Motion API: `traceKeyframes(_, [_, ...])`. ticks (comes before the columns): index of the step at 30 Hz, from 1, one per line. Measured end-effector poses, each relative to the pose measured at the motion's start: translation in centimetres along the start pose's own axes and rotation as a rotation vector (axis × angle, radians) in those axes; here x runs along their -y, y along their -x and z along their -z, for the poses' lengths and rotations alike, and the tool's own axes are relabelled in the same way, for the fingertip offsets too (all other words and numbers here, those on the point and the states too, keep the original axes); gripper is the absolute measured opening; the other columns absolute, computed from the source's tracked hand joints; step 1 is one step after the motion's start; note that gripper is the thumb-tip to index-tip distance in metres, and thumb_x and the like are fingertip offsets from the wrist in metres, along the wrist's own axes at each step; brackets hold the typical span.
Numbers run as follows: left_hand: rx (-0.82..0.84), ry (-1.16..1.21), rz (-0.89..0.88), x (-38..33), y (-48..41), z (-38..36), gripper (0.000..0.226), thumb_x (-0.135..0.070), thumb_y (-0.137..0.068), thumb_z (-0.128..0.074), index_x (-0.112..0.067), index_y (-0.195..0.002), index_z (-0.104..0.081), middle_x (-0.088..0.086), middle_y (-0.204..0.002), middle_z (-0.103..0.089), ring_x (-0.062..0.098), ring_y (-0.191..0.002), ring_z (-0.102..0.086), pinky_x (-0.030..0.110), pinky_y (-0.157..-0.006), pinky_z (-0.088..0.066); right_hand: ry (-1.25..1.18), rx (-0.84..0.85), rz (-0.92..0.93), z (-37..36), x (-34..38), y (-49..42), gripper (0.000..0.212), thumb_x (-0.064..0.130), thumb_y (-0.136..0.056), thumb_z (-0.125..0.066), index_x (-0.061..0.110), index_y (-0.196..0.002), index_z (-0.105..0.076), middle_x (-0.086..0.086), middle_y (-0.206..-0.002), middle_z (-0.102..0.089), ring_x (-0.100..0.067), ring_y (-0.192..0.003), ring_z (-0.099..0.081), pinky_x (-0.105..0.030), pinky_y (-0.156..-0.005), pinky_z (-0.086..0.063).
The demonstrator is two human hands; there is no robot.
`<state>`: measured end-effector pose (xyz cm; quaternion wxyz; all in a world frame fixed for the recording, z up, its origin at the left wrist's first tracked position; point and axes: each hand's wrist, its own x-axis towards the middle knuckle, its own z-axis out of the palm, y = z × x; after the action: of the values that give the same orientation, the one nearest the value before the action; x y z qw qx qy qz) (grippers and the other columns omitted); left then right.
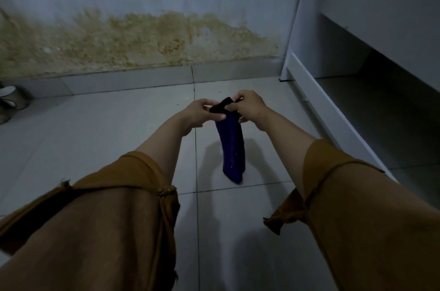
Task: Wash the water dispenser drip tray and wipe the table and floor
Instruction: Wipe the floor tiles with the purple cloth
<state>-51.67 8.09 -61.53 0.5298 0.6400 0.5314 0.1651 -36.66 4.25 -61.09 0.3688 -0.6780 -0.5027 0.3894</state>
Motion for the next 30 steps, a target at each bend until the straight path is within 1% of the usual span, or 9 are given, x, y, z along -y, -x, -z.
traceKeyframes(3, [-0.144,-0.047,-0.04,-0.2,-0.5,-0.6,0.036,-0.003,-0.084,-0.065,-0.007,-0.119,-0.057,-0.004,-0.085,-0.059,0.006,-0.073,-0.052,0.014,-0.059,-0.04,-0.078,0.028,-0.044,0.1,-0.2,-0.1,0.02,0.003,-0.086,-0.061,0.015,-0.078,-0.048,-0.013,-0.105,-0.059,-0.028,-0.098,-0.06,-0.03,-0.064,-0.055])
traceKeyframes(7, [-0.351,-0.112,-0.213,-0.5,-1.4,-1.4,0.022,0.001,-0.086,-0.058,-0.008,-0.106,-0.064,0.007,-0.107,-0.064,0.015,-0.089,-0.054,0.024,-0.078,-0.045,-0.174,-0.013,0.001,0.1,-0.1,-0.4,0.019,-0.005,-0.086,-0.057,0.012,-0.083,-0.048,-0.011,-0.103,-0.056,-0.027,-0.102,-0.057,-0.039,-0.083,-0.054])
traceKeyframes(11, [-0.502,-0.106,-0.327,-1.0,-1.7,-1.4,0.025,0.004,-0.085,-0.055,-0.02,-0.086,-0.062,0.002,-0.097,-0.063,0.015,-0.081,-0.055,0.026,-0.072,-0.048,-0.255,-0.041,0.085,-0.1,0.2,-0.8,0.033,-0.014,-0.084,-0.047,0.019,-0.078,-0.049,-0.008,-0.102,-0.054,-0.021,-0.095,-0.053,-0.036,-0.084,-0.051])
traceKeyframes(14, [-0.358,-0.072,-0.3,-0.4,-1.4,-1.2,0.022,0.004,-0.082,-0.059,-0.016,-0.088,-0.066,-0.005,-0.081,-0.06,0.006,-0.071,-0.053,0.009,-0.058,-0.044,-0.183,-0.037,0.088,-0.1,-0.4,-0.8,0.037,-0.018,-0.08,-0.043,0.018,-0.074,-0.051,-0.006,-0.089,-0.056,-0.019,-0.087,-0.051,-0.022,-0.067,-0.044])
traceKeyframes(16, [-0.192,-0.145,-0.218,0.4,-1.0,-1.2,0.023,0.006,-0.081,-0.062,-0.01,-0.095,-0.069,-0.005,-0.078,-0.059,0.006,-0.073,-0.054,0.003,-0.053,-0.043,-0.027,0.047,0.027,0.0,-1.2,-0.7,0.039,-0.02,-0.077,-0.046,0.017,-0.069,-0.053,-0.003,-0.08,-0.055,-0.02,-0.087,-0.051,-0.023,-0.065,-0.042])
traceKeyframes(20, [0.064,-0.31,-0.039,1.2,-0.8,-1.2,0.03,0.003,-0.086,-0.059,-0.009,-0.113,-0.063,0.004,-0.094,-0.06,0.008,-0.076,-0.054,0.019,-0.074,-0.046,0.212,0.235,-0.079,0.0,-2.1,-0.4,0.032,-0.019,-0.077,-0.05,0.012,-0.078,-0.059,-0.008,-0.099,-0.054,-0.019,-0.097,-0.048,-0.033,-0.08,-0.047])
traceKeyframes(25, [0.048,-0.287,0.041,1.2,-1.6,-1.7,0.027,-0.003,-0.09,-0.055,-0.012,-0.116,-0.059,0.008,-0.102,-0.06,0.017,-0.089,-0.053,0.025,-0.065,-0.041,0.19,0.228,-0.058,-1.0,-1.7,-0.3,0.034,-0.014,-0.082,-0.045,0.016,-0.07,-0.054,-0.009,-0.099,-0.054,-0.013,-0.081,-0.048,-0.02,-0.057,-0.035])
traceKeyframes(28, [0.08,-0.336,0.102,1.7,-2.3,-2.4,0.028,-0.003,-0.092,-0.052,-0.009,-0.119,-0.057,0.01,-0.105,-0.057,0.019,-0.093,-0.052,0.024,-0.064,-0.042,0.344,0.304,-0.09,-2.0,-2.1,-0.3,0.024,-0.007,-0.088,-0.045,0.011,-0.085,-0.06,-0.011,-0.106,-0.054,-0.02,-0.096,-0.05,-0.022,-0.065,-0.042])
traceKeyframes(30, [0.095,-0.426,0.119,2.3,-2.7,-2.9,0.029,-0.006,-0.093,-0.05,-0.008,-0.121,-0.056,0.01,-0.106,-0.056,0.019,-0.096,-0.051,0.029,-0.072,-0.044,0.474,0.354,-0.137,-2.8,-2.4,-0.5,0.027,-0.006,-0.09,-0.046,0.004,-0.109,-0.062,-0.016,-0.118,-0.056,-0.026,-0.108,-0.053,-0.033,-0.085,-0.047])
